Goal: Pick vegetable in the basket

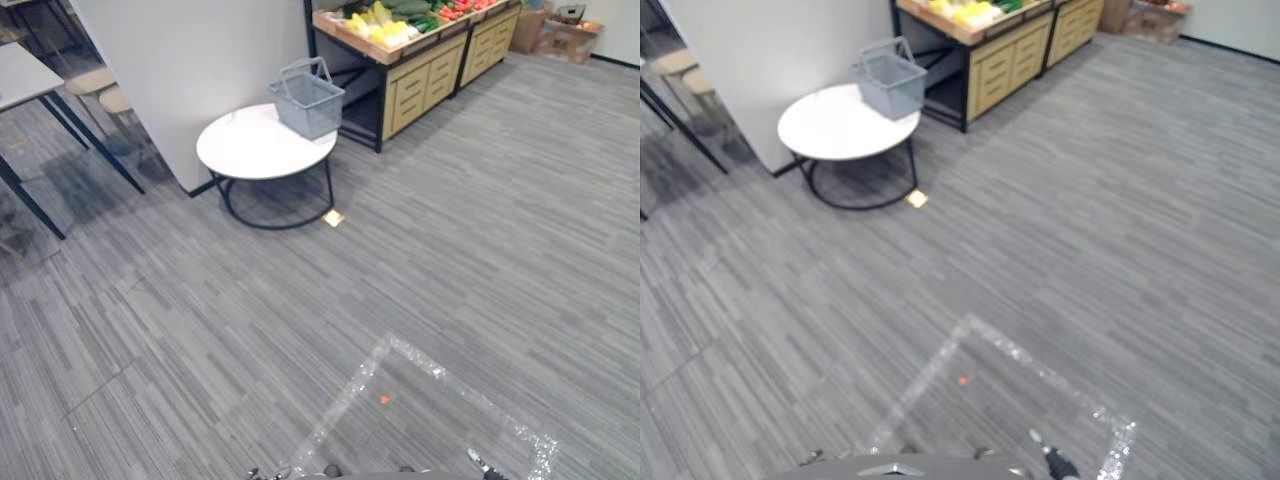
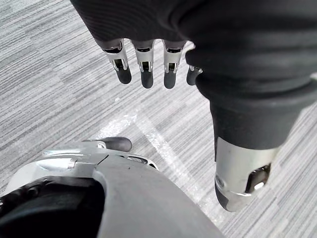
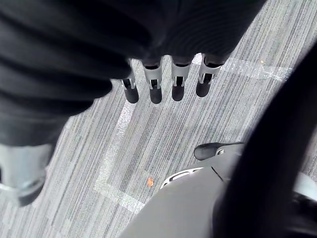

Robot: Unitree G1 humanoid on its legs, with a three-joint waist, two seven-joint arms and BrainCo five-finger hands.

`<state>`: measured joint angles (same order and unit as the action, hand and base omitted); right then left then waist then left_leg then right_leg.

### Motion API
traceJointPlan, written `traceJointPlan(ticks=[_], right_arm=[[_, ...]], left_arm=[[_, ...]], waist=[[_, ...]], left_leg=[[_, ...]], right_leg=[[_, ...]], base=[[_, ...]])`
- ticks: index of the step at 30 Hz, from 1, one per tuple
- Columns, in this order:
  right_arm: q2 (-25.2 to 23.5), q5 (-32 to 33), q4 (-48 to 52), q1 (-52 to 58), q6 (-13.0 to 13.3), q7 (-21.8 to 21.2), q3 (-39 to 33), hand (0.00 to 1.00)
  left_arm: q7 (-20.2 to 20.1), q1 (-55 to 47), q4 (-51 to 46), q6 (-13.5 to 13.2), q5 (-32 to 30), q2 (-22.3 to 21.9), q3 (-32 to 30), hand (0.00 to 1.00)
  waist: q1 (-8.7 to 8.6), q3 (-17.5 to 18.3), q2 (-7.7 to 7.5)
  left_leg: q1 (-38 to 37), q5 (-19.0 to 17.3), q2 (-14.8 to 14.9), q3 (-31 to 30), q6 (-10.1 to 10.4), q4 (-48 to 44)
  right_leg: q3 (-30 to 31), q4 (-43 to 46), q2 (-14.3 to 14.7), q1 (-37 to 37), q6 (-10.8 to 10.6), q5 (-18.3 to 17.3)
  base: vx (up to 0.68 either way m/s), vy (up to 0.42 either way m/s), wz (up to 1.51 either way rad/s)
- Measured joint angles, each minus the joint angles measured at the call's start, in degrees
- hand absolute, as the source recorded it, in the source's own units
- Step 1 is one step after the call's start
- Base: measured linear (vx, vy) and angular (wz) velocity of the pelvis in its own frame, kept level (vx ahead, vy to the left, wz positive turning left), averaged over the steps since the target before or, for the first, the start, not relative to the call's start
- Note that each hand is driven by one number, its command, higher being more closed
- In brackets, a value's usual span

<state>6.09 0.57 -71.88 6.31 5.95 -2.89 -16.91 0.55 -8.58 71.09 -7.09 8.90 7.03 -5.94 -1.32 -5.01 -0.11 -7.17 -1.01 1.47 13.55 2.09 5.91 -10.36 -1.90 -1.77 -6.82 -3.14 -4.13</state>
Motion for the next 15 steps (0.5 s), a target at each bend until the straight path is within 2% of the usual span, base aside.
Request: traceJointPlan(ticks=[15], right_arm=[[-0.13,-0.49,-0.77,-0.48,0.55,1.23,-0.01,0.00]], left_arm=[[3.18,0.02,0.13,-0.29,0.01,-0.10,-0.19,0.00]], waist=[[0.00,-0.19,-0.26]], left_leg=[[-0.53,-0.06,0.07,0.38,0.09,0.01]], right_leg=[[-0.09,-0.07,0.04,-0.52,-0.02,0.00]], base=[[-0.03,-0.014,0.00]])
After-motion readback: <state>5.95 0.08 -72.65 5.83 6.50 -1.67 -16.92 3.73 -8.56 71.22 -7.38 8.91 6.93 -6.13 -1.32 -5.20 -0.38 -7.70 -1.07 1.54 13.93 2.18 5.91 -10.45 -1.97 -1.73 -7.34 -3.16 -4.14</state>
